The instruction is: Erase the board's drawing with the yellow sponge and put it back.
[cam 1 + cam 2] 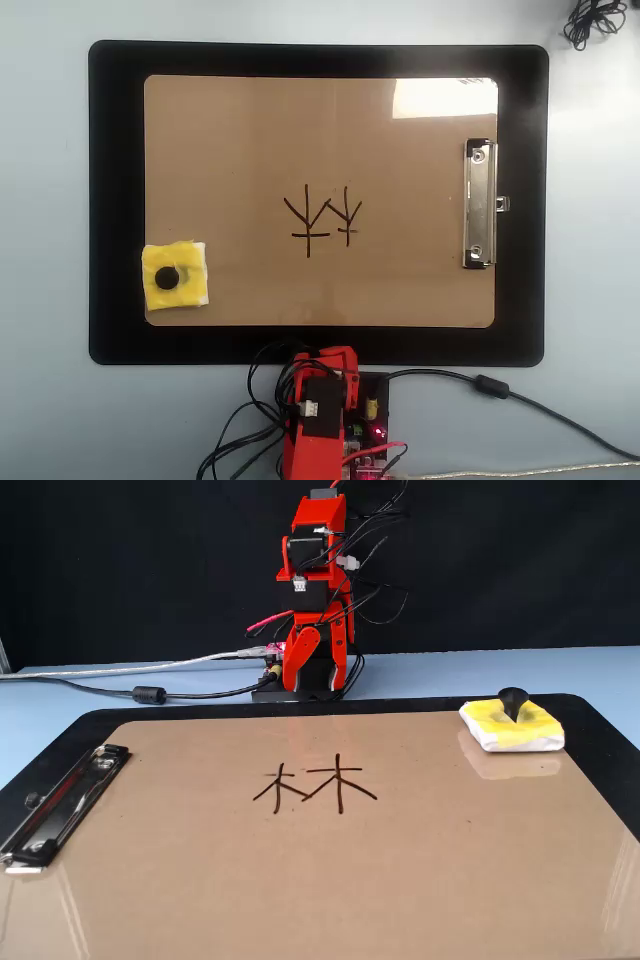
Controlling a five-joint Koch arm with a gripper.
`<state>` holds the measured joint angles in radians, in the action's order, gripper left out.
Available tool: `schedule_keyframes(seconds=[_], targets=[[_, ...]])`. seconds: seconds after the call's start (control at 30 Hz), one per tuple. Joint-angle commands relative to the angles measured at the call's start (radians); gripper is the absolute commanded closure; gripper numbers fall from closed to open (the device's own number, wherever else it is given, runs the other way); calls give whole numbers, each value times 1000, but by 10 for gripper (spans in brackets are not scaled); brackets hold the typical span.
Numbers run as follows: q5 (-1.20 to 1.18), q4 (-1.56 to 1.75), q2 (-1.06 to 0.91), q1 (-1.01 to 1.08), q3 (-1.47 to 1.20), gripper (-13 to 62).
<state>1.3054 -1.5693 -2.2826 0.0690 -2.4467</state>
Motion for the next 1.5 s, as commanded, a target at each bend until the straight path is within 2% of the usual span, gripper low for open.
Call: schedule_keyframes(seconds=[0.0,0.47,0.67,0.73,0.83,0.93,1.1,1.17,1.3,1.47], targets=[[0,-66,-67,15,-14,149],[3,-67,-67,15,-14,152],[5,-77,-64,-2,319,158],[6,-66,-58,-69,433,163],[54,2,-60,-321,525,170],[288,219,-58,-617,518,171],[574,927,-14,-1002,298,171],[575,1232,35,-1080,179,170],[494,1595,207,-1111,58,170],[359,1784,422,-1109,58,170]])
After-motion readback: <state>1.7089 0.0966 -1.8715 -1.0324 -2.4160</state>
